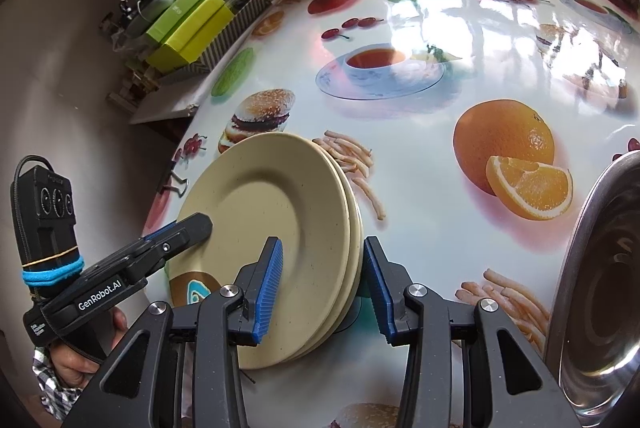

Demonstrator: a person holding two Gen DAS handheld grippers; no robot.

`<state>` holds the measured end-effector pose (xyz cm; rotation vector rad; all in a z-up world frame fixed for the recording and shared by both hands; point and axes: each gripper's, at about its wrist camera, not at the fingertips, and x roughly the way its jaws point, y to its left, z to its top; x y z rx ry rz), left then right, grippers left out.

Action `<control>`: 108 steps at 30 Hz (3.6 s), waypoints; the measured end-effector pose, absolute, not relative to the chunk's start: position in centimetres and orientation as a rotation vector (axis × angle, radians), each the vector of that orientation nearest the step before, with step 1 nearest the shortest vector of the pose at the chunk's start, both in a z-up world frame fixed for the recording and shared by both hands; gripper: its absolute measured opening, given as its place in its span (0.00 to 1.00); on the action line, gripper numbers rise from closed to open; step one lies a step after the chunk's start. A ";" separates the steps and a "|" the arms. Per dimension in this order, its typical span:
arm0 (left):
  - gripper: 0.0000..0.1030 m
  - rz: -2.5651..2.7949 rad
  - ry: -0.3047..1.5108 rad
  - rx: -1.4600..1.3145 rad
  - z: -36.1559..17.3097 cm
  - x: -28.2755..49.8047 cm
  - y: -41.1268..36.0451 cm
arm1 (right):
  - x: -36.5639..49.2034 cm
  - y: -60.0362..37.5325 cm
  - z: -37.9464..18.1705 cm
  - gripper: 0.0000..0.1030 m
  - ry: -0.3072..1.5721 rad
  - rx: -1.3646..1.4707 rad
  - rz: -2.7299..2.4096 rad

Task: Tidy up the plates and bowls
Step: 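Close the right gripper on the rims of the stacked cream plates, then open both grippers and withdraw them from the cream plate stack, then move both grippers over the steel bowl toward a white bowl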

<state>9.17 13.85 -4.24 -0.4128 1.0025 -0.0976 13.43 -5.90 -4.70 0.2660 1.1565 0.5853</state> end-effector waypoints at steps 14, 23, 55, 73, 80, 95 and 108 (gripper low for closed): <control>0.38 -0.092 1.004 -0.415 -4.1 10.8 13.2 | 15.0 -6.3 -4.6 0.38 1.155 0.280 0.549; 0.38 -0.102 1.003 -0.399 -4.1 13.9 12.5 | 17.2 -6.9 -4.5 0.38 1.147 0.297 0.506; 0.38 -0.161 1.018 -0.311 -3.8 22.4 10.1 | 23.7 -9.6 -4.2 0.38 1.112 0.367 0.389; 0.38 -0.123 1.000 -0.217 -3.1 21.6 8.7 | 23.2 -9.4 -3.8 0.39 1.088 0.334 0.365; 0.39 -0.109 0.973 -0.207 -2.1 20.4 8.6 | 22.4 -9.3 -3.3 0.52 1.069 0.310 0.356; 0.39 -0.016 0.864 -0.118 1.3 15.9 8.0 | 18.2 -8.6 0.0 0.61 0.948 0.161 0.309; 0.39 0.001 0.782 -0.045 3.9 11.2 5.6 | 13.3 -9.6 2.9 0.65 0.848 0.103 0.261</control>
